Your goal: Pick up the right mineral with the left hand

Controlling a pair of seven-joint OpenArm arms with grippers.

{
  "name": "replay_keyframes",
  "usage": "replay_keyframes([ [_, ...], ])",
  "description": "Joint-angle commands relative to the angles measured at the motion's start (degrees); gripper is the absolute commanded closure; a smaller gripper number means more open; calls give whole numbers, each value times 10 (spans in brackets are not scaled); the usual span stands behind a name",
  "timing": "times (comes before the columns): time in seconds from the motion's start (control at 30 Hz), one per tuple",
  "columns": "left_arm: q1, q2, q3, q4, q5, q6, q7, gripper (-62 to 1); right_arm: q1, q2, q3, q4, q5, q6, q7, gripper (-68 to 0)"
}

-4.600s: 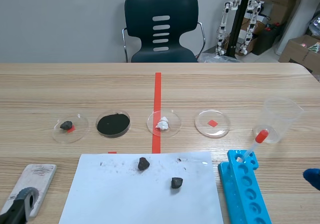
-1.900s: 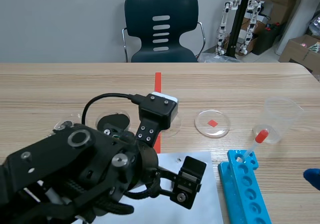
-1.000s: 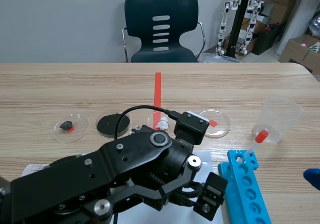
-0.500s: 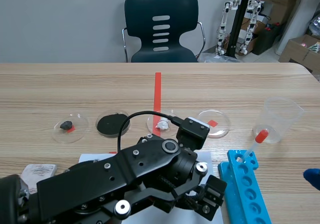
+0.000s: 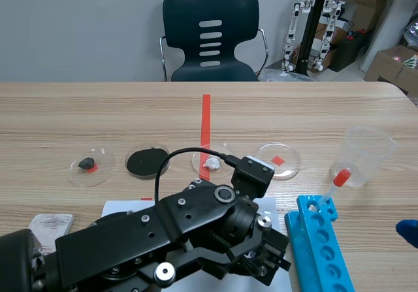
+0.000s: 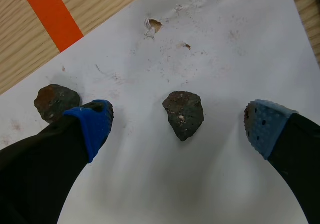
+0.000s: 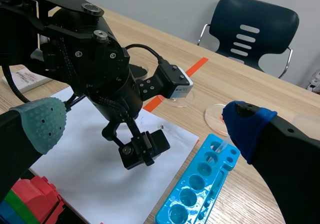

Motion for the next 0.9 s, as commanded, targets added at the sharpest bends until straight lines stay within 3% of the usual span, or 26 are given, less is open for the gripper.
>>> replay_keyframes([
  [0.0,-3,12,-3,-5,0,1,-3,-520,2,3,2,11,2,0,10,-679],
  [0.3,-3,21,-3,-35,-2,1,-17,-516,2,3,2,11,2,0,10,-679],
  [0.47,-3,22,-3,-38,-4,1,-17,-375,2,3,2,11,2,0,10,-679],
  [0.87,-3,22,-3,-38,-9,1,-21,-214,2,3,2,11,2,0,10,-679],
])
